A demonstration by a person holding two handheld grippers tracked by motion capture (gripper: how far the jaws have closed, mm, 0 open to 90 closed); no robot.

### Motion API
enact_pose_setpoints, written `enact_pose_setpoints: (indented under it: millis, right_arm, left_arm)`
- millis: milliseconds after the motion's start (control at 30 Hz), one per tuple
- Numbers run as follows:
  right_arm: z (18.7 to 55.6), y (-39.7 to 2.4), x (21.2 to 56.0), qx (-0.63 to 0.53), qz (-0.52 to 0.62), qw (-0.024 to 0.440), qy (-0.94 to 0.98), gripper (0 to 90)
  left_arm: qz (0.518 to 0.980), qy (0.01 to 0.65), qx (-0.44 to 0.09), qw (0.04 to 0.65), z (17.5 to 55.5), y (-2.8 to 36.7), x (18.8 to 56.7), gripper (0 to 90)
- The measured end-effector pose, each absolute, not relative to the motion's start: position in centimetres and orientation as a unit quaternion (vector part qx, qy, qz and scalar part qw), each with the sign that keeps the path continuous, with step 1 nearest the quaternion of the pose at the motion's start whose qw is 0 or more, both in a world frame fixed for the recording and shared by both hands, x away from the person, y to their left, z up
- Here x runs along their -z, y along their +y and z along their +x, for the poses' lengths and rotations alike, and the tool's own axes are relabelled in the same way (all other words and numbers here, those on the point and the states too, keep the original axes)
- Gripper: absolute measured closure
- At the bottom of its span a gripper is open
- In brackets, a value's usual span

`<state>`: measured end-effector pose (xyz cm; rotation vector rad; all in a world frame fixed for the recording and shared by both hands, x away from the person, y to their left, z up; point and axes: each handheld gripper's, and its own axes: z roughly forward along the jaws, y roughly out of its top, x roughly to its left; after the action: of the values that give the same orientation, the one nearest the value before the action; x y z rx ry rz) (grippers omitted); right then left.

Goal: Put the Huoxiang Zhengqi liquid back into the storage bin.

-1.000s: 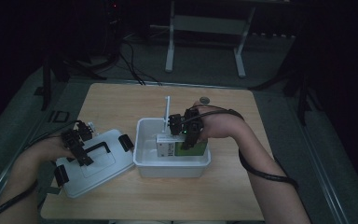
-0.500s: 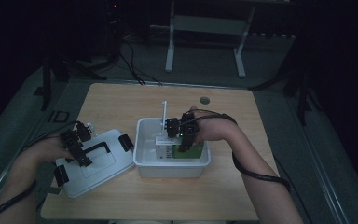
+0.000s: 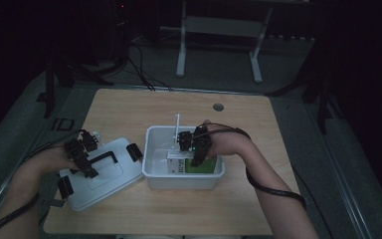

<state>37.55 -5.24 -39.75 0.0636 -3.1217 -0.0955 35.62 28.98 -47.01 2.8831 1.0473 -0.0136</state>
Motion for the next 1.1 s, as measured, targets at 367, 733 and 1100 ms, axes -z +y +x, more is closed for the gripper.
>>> enact_pose_setpoints:
  millis: [367, 733, 1100]
  right_arm:
    - [37.7, -5.7, 41.6, 0.031, 0.007, 0.017, -0.999, 63.7]
    - [37.8, -5.8, 43.2, 0.03, 0.009, 0.024, -0.999, 63.7]
    - [38.0, -5.8, 44.4, 0.022, 0.008, 0.025, -0.999, 63.5]
  left_arm:
    - [0.94, 0.338, 0.006, 0.038, 35.7, 28.7, 47.2, 14.2]
    - [0.94, 0.338, 0.005, 0.039, 35.6, 28.7, 47.2, 14.2]
    - [0.94, 0.338, 0.007, 0.036, 35.6, 28.8, 47.3, 14.2]
